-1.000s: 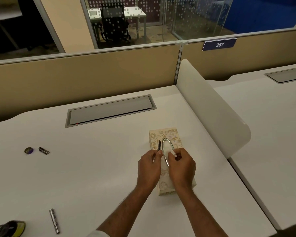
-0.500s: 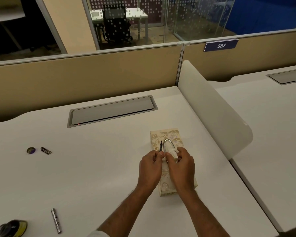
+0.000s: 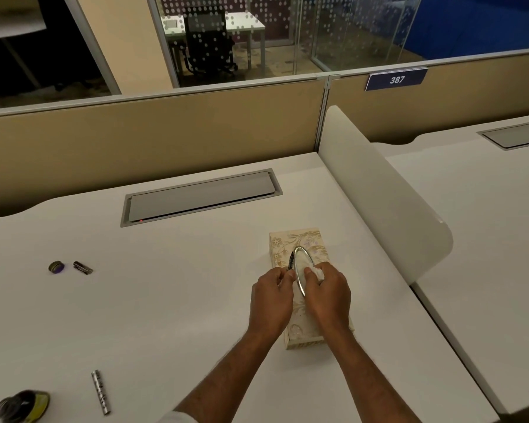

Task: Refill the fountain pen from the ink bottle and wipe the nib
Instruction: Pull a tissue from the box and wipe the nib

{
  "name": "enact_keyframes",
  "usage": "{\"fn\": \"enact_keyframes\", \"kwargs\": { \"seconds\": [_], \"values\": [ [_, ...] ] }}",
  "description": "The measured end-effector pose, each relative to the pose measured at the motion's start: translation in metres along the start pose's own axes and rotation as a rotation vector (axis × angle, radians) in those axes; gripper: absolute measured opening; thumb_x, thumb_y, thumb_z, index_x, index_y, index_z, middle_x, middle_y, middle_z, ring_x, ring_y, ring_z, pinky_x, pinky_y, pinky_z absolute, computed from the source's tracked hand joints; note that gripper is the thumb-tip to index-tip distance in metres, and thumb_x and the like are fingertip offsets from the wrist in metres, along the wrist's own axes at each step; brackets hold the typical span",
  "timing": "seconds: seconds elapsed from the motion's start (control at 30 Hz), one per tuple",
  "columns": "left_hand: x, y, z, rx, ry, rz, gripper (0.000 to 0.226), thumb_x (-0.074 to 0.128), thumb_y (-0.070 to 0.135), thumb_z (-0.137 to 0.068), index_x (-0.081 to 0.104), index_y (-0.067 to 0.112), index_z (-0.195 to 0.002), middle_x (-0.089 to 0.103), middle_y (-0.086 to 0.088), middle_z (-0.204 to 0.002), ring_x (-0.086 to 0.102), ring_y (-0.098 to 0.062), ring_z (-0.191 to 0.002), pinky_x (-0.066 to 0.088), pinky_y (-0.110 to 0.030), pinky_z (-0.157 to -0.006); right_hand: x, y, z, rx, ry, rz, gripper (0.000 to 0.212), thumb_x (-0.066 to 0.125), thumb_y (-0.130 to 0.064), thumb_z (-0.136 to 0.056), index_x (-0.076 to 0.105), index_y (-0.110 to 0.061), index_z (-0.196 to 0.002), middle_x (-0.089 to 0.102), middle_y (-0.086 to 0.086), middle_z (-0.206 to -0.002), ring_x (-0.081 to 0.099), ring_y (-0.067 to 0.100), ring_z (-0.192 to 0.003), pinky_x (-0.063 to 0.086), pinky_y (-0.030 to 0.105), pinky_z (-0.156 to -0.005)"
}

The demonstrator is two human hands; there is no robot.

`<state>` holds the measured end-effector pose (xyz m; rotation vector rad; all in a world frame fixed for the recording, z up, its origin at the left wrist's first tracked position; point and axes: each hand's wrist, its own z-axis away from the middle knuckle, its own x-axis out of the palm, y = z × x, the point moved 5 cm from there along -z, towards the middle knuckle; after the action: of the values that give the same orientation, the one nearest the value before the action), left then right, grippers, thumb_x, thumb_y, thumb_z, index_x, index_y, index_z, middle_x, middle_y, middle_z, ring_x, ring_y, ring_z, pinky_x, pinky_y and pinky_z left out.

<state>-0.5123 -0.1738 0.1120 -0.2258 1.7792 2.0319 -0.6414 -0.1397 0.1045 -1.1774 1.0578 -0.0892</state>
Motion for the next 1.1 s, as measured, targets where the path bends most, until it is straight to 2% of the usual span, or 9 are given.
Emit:
{"fn": "enact_keyframes", "kwargs": {
  "seconds": [0.1, 0.23, 0.47, 0.57, 0.7, 0.77, 0.9, 1.03, 1.1],
  "values": [
    [0.001, 0.004, 0.0, 0.017, 0.004, -0.025, 0.027, 0.055, 0.03, -0.102, 0.074, 0.014, -0.092, 0.075, -0.001, -0.079, 0.07, -0.021, -0.073, 0.055, -0.038, -0.066, -0.005, -0.001, -0.004, 0.019, -0.019, -0.079, 0.018, 0.058, -0.023, -0.096, 0.064, -0.007, -0.091, 0.071, 0.009, -0.091, 0.065, 0.029, -0.084, 0.053, 0.037, -0.073],
    [-0.001, 0.002, -0.001, -0.013, 0.007, -0.048, 0.029, 0.054, 0.03, -0.102, 0.074, 0.013, -0.091, 0.076, -0.001, -0.082, 0.072, -0.02, -0.078, 0.059, -0.044, -0.073, -0.011, -0.002, -0.004, 0.027, -0.053, -0.146, 0.017, 0.056, -0.021, -0.098, 0.066, -0.007, -0.099, 0.071, 0.005, -0.095, 0.065, 0.025, -0.087, 0.055, 0.035, -0.075],
    [-0.001, 0.005, 0.002, -0.032, 0.004, -0.05, 0.029, 0.054, 0.03, -0.102, 0.075, 0.011, -0.093, 0.076, -0.003, -0.083, 0.072, -0.021, -0.081, 0.058, -0.044, -0.075, -0.028, 0.003, -0.007, 0.098, -0.022, -0.31, 0.013, 0.055, -0.019, -0.099, 0.061, -0.008, -0.094, 0.067, 0.002, -0.087, 0.066, 0.02, -0.082, 0.048, 0.025, -0.061],
    [-0.001, 0.006, 0.003, -0.033, 0.001, -0.05, 0.03, 0.055, 0.03, -0.102, 0.074, 0.01, -0.091, 0.076, -0.005, -0.082, 0.071, -0.024, -0.081, 0.057, -0.045, -0.074, -0.033, 0.008, -0.01, 0.14, -0.006, -0.434, 0.014, 0.056, -0.021, -0.099, 0.061, -0.009, -0.093, 0.066, 0.0, -0.086, 0.064, 0.019, -0.081, 0.049, 0.027, -0.065],
    [-0.002, 0.007, 0.004, -0.059, -0.002, -0.019, 0.031, 0.055, 0.032, -0.101, 0.074, 0.01, -0.091, 0.076, -0.008, -0.085, 0.071, -0.027, -0.083, 0.057, -0.047, -0.077, -0.039, 0.012, -0.007, 0.162, -0.01, -0.548, 0.013, 0.059, -0.025, -0.099, 0.061, -0.014, -0.093, 0.066, 0.0, -0.087, 0.063, 0.018, -0.082, 0.054, 0.038, -0.072],
    [-0.005, 0.006, 0.005, -0.08, 0.016, 0.028, 0.031, 0.056, 0.033, -0.101, 0.074, 0.012, -0.089, 0.076, -0.008, -0.085, 0.071, -0.027, -0.082, 0.057, -0.047, -0.077, -0.043, 0.011, -0.002, 0.153, 0.002, -0.576, 0.012, 0.06, -0.024, -0.099, 0.062, -0.013, -0.095, 0.067, 0.001, -0.089, 0.063, 0.018, -0.081, 0.055, 0.037, -0.07],
    [-0.012, 0.017, 0.018, -0.072, 0.025, 0.163, 0.03, 0.054, 0.036, -0.101, 0.075, 0.02, -0.087, 0.068, 0.003, -0.07, 0.059, -0.014, -0.065, 0.052, -0.038, -0.067, -0.052, 0.001, 0.004, 0.184, 0.028, -0.651, 0.009, 0.063, -0.02, -0.097, 0.065, -0.011, -0.097, 0.067, 0.0, -0.085, 0.061, 0.016, -0.073, 0.051, 0.029, -0.062],
    [-0.021, 0.038, 0.04, -0.075, -0.022, 0.279, 0.028, 0.055, 0.035, -0.102, 0.077, 0.023, -0.089, 0.076, -0.009, -0.088, 0.068, -0.015, -0.079, 0.056, -0.022, -0.067, -0.052, -0.016, 0.015, 0.294, -0.085, -0.8, 0.006, 0.064, -0.016, -0.095, 0.068, -0.012, -0.093, 0.071, 0.004, -0.09, 0.063, 0.017, -0.079, 0.054, 0.029, -0.065],
    [-0.026, 0.046, 0.05, -0.104, -0.062, 0.366, 0.026, 0.057, 0.032, -0.101, 0.079, 0.022, -0.09, 0.079, 0.001, -0.093, 0.072, -0.009, -0.091, 0.055, -0.019, -0.075, -0.052, -0.027, 0.024, 0.322, -0.152, -0.866, 0.007, 0.063, -0.014, -0.095, 0.069, -0.01, -0.096, 0.074, 0.009, -0.098, 0.067, 0.02, -0.084, 0.056, 0.032, -0.07]
  ]
}}
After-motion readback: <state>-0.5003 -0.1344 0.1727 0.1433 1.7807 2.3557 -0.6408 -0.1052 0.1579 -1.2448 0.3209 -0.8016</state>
